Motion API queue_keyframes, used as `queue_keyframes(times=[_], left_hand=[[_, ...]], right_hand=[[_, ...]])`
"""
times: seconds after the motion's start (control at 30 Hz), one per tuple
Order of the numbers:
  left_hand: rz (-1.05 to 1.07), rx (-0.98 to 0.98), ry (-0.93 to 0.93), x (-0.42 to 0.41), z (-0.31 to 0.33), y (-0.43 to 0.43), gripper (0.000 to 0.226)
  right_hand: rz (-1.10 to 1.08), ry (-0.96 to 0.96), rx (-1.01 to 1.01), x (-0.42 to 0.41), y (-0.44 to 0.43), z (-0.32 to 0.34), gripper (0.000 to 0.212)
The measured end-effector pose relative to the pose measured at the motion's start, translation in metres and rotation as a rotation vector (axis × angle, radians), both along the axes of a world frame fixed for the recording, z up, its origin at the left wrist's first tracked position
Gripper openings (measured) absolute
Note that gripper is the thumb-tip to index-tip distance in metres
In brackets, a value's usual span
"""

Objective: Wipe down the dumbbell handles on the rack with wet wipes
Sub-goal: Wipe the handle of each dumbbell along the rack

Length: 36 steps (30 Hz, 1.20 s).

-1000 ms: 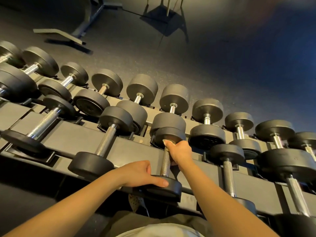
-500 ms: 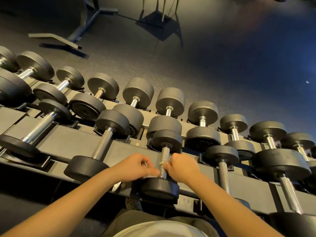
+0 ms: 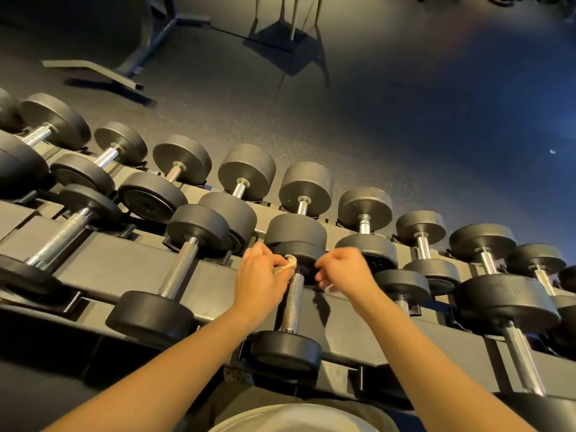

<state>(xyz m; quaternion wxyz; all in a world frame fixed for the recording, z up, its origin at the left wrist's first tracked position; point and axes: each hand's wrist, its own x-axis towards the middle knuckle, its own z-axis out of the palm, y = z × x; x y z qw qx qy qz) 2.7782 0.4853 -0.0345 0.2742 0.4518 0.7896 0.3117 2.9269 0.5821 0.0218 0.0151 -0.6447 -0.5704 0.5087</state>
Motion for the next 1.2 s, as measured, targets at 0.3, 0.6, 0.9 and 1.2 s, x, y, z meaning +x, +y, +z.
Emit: queue_keyframes(times=[0.3, 0.6, 0.9, 1.2], left_hand=[[0.001, 0.035, -0.142, 0.014, -0.015, 0.006, 0.006], [-0.769, -0.350, -0.239, -0.018, 0.011, -0.023, 0.021], [-0.015, -0.058, -0.275, 0.009, -0.014, 0.005, 0.020], [-0.297, -0.345, -0.466, -0.009, -0.014, -0.024, 0.024]], right_hand=[[0.313, -0.042, 0.172, -0.016, 0.020, -0.018, 0.027], [0.264, 0.029, -0.015, -0.014, 0.041, -0.022, 0.021], [0.250, 0.039, -0.034, -0.013, 0.042, -0.025, 0.016], [0.288, 0.083, -0.003, -0.008, 0.042, -0.030, 0.027]])
